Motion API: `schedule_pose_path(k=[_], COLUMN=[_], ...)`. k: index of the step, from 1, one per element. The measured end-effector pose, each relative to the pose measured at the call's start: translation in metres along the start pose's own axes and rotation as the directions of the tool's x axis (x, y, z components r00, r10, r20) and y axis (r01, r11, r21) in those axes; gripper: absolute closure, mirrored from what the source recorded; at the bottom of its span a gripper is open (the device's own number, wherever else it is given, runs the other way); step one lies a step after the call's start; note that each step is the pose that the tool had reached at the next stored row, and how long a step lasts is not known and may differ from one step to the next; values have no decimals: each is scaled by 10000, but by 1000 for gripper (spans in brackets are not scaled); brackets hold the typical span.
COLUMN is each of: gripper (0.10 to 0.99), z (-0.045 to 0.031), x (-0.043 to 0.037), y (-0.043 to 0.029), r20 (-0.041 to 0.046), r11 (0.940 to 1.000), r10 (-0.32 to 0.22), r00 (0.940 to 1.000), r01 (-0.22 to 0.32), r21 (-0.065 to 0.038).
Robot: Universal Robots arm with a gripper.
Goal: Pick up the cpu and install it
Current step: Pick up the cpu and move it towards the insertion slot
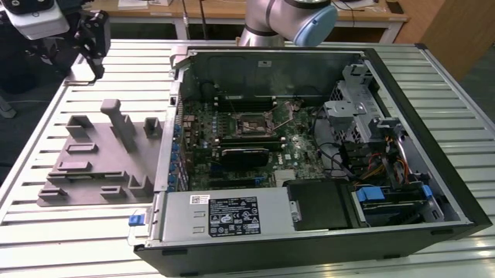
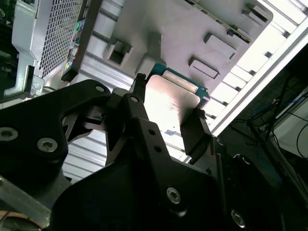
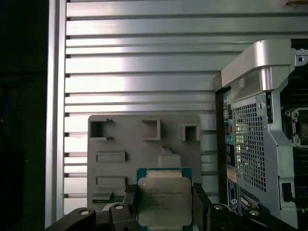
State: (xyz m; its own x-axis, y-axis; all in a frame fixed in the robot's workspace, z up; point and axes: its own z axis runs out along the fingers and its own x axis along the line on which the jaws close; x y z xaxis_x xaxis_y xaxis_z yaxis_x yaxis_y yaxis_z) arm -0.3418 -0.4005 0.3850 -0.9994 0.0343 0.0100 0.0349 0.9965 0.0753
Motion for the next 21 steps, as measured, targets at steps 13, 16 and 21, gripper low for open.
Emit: schedule_pose_path(k=[13, 16, 21], gripper=[545, 545, 545], z=[0, 0, 0], x=[-209, -259, -342], y=[30, 37, 49], r20=[1, 0, 1], r11=[10000, 10000, 10000], r10=[-1, 0, 0], r00=[10000, 10000, 10000], r01=[1, 0, 0], r21=[-1, 0, 0])
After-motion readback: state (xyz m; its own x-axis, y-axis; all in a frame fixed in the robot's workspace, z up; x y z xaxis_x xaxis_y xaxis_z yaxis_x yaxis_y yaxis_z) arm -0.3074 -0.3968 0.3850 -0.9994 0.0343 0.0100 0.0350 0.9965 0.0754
